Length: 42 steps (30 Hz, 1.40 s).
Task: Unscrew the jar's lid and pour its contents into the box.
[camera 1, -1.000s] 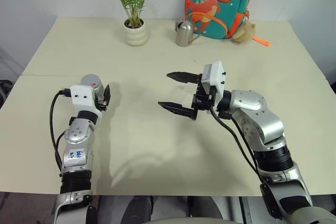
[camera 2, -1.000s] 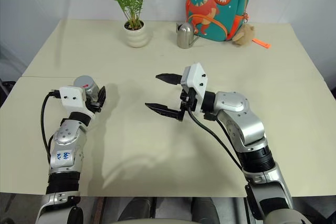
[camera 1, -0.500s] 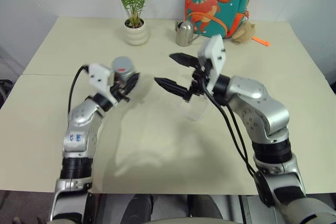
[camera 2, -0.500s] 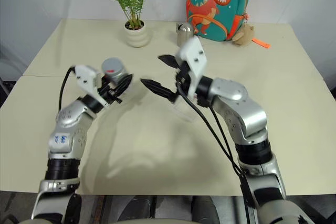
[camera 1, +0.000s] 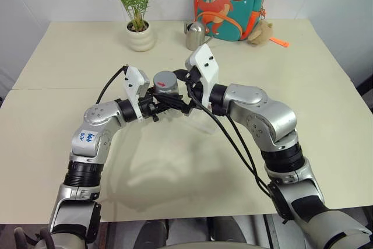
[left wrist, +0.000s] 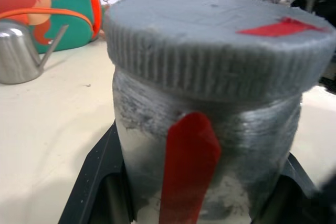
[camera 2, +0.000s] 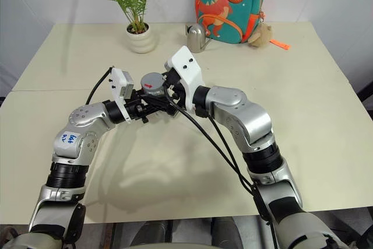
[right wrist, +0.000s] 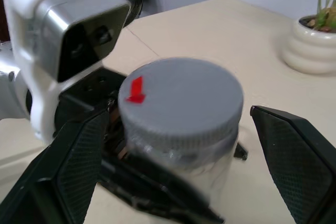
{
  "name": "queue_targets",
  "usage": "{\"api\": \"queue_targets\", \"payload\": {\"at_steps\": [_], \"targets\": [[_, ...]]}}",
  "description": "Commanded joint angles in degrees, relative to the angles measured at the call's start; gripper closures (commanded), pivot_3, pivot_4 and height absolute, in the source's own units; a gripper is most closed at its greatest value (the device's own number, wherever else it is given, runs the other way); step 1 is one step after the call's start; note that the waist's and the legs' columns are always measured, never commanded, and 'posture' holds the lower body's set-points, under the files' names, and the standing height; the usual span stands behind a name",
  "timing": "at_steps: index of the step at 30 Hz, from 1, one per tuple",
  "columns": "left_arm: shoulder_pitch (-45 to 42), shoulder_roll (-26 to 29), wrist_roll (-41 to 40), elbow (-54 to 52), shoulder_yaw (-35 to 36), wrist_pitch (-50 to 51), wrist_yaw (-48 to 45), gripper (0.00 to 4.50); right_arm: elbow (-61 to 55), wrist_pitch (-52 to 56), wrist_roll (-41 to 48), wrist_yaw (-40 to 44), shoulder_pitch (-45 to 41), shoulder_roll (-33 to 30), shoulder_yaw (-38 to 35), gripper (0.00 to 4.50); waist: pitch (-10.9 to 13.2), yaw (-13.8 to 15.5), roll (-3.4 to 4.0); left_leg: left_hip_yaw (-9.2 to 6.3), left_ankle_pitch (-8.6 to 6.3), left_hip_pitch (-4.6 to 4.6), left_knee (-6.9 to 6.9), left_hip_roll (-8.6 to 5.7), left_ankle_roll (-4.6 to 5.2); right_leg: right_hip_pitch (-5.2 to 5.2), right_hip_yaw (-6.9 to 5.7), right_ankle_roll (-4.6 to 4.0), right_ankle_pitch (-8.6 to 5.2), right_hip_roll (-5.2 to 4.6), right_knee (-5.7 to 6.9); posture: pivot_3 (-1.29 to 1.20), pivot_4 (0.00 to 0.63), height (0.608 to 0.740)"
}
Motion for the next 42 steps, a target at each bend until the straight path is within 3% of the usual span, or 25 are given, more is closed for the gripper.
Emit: {"api": "queue_targets", "payload": {"at_steps": [1,7,10,14,15,21,30,35,40,41,42], "targets": [[0.25,-0.01,-0.71,-2.04,0.51,-0.48,-0.44,2.57,-1.73,-1.54,1.11,0.38,-1.22,0.98,-2.33,0.0,0.0,0.0,-0.01,0.0,0.0,0.0,0.01,0.0,0.0,-0.01,0.01,0.0,0.0,0.0,0.02,0.0,0.15,0.74],[0.41,-0.28,-0.82,-2.15,0.8,-0.41,-0.2,2.57,-2.19,-1.81,1.08,0.59,-0.47,1.71,-2.25,0.0,-0.01,0.0,-0.01,0.1,0.0,0.0,0.01,-0.01,0.0,-0.16,0.18,0.01,0.01,0.0,0.16,0.0,0.15,0.74],[0.22,-0.54,-0.95,-2.46,0.79,-0.3,0.04,2.57,-1.4,-2.22,0.37,0.6,-0.12,1.85,-1.64,0.55,-0.01,0.0,-0.01,0.13,0.0,0.0,0.0,-0.01,0.0,-0.22,0.21,0.01,0.02,0.0,0.23,0.0,0.15,0.74],[-0.23,-0.79,-1.5,-2.74,1.21,0.24,0.18,2.57,-0.9,-2.54,0.02,1.43,-0.02,1.66,-1.22,1.87,-0.01,0.01,-0.02,0.15,-0.01,0.0,0.0,-0.01,0.01,-0.24,0.23,0.01,0.02,0.0,0.25,0.0,0.15,0.74],[-0.3,-0.75,-1.67,-2.83,1.28,0.38,-0.02,2.57,-0.7,-2.63,-0.06,1.46,0.0,1.69,-1.27,1.97,-0.02,0.0,-0.02,0.15,-0.01,0.0,0.0,-0.01,0.01,-0.24,0.24,0.01,0.02,0.0,0.26,0.0,0.15,0.74],[-1.51,-0.67,-5.87,-3.31,2.19,1.9,-3.91,2.57,-0.29,-4.76,1.55,7.19,0.14,-0.37,-1.56,1.97,-0.02,0.03,-0.03,0.17,-0.01,0.0,0.01,-0.01,0.02,-0.26,0.26,0.01,0.02,0.0,0.27,0.0,0.15,0.74],[-7.76,4.96,-11.89,-0.02,-0.87,2.86,-26.88,2.57,0.77,-7.47,10.26,37.69,-5.62,-13.37,-0.23,1.97,0.01,-0.03,-0.06,0.3,-0.1,-0.03,0.04,0.0,0.16,-0.2,0.24,0.04,0.04,0.01,0.09,0.0,0.15,0.74],[-9.71,4.98,-9.68,2.75,-1.02,-0.16,-29.36,2.57,4.48,-8.84,8.88,40.33,-8.63,-14.56,0.05,1.97,0.0,-0.15,-0.08,0.32,-0.1,-0.01,0.09,0.01,0.17,-0.17,0.25,0.05,0.04,0.01,0.06,0.0,0.15,0.74],[-9.28,4.9,-9.17,3.47,-0.25,-1.44,-28.1,2.57,6.59,-8.07,7.77,36.25,-9.57,-13.77,-1.32,1.97,0.02,-0.06,-0.11,0.3,-0.1,-0.02,0.11,0.01,0.17,-0.22,0.25,0.06,0.05,0.0,0.1,0.0,0.15,0.74],[-9.06,5.03,-8.97,3.49,-0.13,-1.64,-27.69,2.57,6.57,-6.87,8.52,35.8,-9.65,-13.82,-1.8,1.23,0.01,-0.04,-0.12,0.3,-0.1,-0.02,0.12,0.01,0.17,-0.22,0.25,0.07,0.05,0.0,0.1,0.0,0.15,0.74],[-8.88,5.17,-8.87,3.51,-0.05,-1.61,-27.41,2.57,6.35,-6.26,8.97,35.73,-9.61,-13.94,-2.14,0.97,0.01,-0.02,-0.15,0.3,-0.1,-0.02,0.12,0.01,0.17,-0.22,0.25,0.07,0.06,-0.01,0.1,0.0,0.15,0.74]]}}
